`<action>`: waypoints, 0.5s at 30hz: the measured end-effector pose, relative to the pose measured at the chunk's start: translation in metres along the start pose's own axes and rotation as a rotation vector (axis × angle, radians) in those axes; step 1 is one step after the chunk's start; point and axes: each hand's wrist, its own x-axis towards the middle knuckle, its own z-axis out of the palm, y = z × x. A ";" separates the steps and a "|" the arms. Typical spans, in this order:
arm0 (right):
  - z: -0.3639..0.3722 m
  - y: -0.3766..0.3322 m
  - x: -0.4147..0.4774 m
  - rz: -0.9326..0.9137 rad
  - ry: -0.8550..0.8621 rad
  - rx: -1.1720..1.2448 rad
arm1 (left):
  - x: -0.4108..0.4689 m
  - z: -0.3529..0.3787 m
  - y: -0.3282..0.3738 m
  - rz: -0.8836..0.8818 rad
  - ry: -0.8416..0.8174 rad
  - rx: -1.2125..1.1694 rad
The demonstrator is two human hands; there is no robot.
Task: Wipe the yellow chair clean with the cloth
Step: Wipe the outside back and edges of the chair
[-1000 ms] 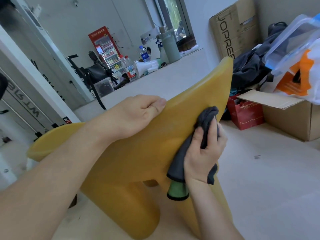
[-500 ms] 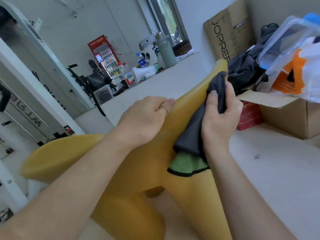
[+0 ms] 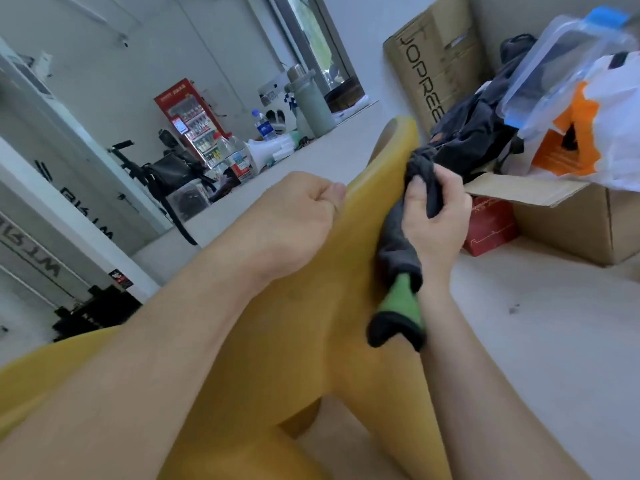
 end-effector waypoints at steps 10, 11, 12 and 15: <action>0.000 -0.015 -0.014 -0.078 0.015 0.032 | -0.001 0.000 -0.002 0.040 0.006 0.011; 0.001 -0.011 -0.005 -0.049 0.025 0.025 | -0.001 0.001 -0.001 0.041 0.008 0.038; -0.001 -0.009 -0.013 -0.032 0.022 0.034 | -0.001 0.001 0.000 0.040 0.015 0.066; -0.017 -0.022 -0.095 -0.159 -0.115 0.055 | -0.002 0.002 0.003 0.066 0.033 0.106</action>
